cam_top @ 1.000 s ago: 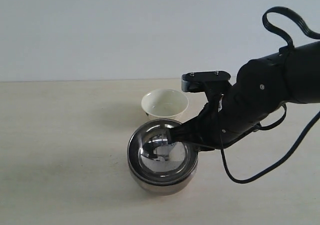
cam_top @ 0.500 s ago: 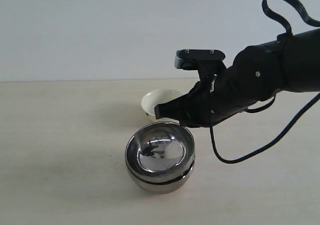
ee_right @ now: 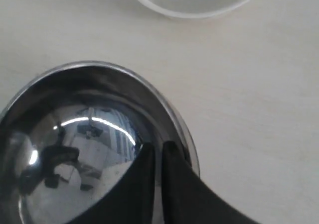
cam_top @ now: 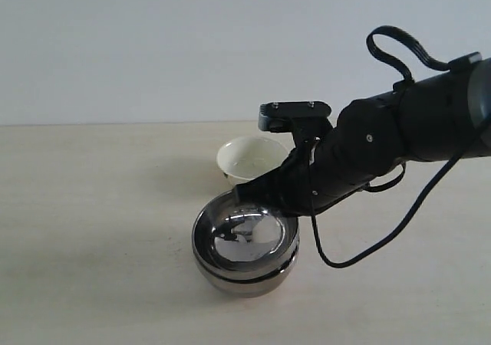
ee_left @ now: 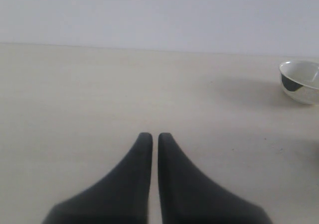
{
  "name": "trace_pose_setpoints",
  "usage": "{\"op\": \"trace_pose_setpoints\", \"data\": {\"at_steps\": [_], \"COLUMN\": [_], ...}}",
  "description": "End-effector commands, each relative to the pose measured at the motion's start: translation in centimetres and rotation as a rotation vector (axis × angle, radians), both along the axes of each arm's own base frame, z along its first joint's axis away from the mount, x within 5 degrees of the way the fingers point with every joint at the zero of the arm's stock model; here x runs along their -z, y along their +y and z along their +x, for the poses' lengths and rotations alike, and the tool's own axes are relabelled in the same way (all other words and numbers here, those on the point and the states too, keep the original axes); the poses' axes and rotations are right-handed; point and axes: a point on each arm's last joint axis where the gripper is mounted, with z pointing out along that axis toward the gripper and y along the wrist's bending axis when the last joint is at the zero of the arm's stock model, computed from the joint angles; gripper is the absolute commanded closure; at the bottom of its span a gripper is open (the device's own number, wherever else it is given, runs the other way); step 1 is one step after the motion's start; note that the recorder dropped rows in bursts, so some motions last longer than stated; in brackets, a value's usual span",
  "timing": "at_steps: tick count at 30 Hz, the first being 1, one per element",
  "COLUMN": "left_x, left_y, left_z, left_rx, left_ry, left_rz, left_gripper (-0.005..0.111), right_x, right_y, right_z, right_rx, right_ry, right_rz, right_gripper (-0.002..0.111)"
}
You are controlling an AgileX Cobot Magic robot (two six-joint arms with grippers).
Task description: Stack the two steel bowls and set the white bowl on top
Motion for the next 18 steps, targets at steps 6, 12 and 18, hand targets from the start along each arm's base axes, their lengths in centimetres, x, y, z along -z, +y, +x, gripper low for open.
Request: {"op": "trace_pose_setpoints", "data": {"at_steps": [6, 12, 18], "left_x": [0.0, 0.0, 0.0], "left_y": [0.0, 0.0, 0.0], "left_z": [0.0, 0.0, 0.0], "left_rx": [0.003, 0.003, 0.003], "left_ry": [-0.007, -0.007, -0.007], "left_rz": [-0.005, -0.005, -0.005], "left_gripper": [0.103, 0.103, 0.103], "right_x": [-0.7, -3.6, -2.2], "right_y": [-0.1, -0.3, -1.3], "right_z": [-0.3, -2.3, -3.5], "right_rx": [-0.021, -0.082, -0.086], "right_ry": [-0.013, -0.03, 0.019], "right_rz": [-0.012, -0.026, -0.069], "right_gripper": [0.108, 0.108, 0.108]}}
